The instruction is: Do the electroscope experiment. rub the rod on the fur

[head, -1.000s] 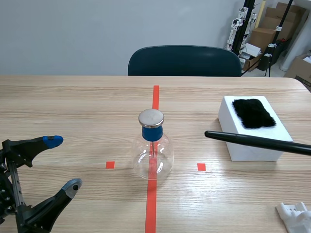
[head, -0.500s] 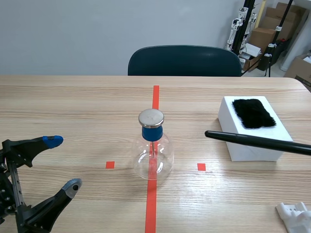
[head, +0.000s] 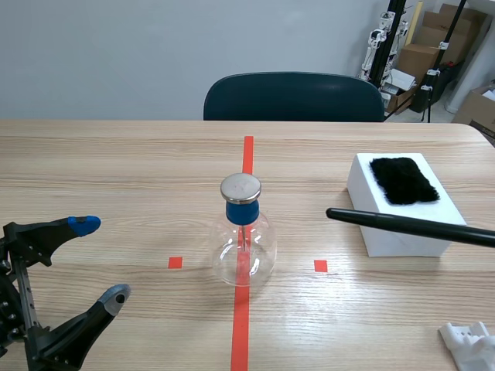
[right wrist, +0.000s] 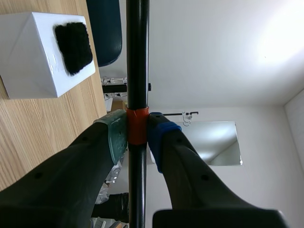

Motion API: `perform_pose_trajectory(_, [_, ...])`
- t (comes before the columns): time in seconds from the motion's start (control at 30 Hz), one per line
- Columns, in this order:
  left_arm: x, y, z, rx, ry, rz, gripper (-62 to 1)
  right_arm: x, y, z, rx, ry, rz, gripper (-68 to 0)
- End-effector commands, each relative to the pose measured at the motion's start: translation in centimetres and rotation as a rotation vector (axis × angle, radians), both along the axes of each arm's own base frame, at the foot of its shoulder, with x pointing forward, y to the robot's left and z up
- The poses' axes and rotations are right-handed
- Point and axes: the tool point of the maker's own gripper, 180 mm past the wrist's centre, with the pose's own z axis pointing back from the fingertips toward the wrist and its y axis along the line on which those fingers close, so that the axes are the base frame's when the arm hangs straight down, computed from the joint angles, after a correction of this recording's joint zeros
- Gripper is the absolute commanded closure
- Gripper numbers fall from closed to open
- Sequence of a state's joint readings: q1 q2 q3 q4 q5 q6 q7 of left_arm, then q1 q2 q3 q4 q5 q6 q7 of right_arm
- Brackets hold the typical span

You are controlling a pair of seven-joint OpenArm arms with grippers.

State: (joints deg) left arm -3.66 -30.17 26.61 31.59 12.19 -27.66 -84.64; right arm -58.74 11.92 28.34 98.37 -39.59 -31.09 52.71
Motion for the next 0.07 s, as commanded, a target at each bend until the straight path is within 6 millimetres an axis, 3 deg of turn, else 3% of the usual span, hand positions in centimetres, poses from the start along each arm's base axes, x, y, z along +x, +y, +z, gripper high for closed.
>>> perform_pose_trajectory(0.0, [0.24, 0.18, 0.71, -0.018, -0.022, 0.003, -62.3, 0.35, -0.17, 0.75, -0.013, -0.03, 0.01, -0.4])
perform_pose_trajectory(0.03, [0.24, 0.18, 0.71, -0.018, -0.022, 0.003, -62.3, 0.35, -0.17, 0.75, -0.013, -0.03, 0.01, -0.4])
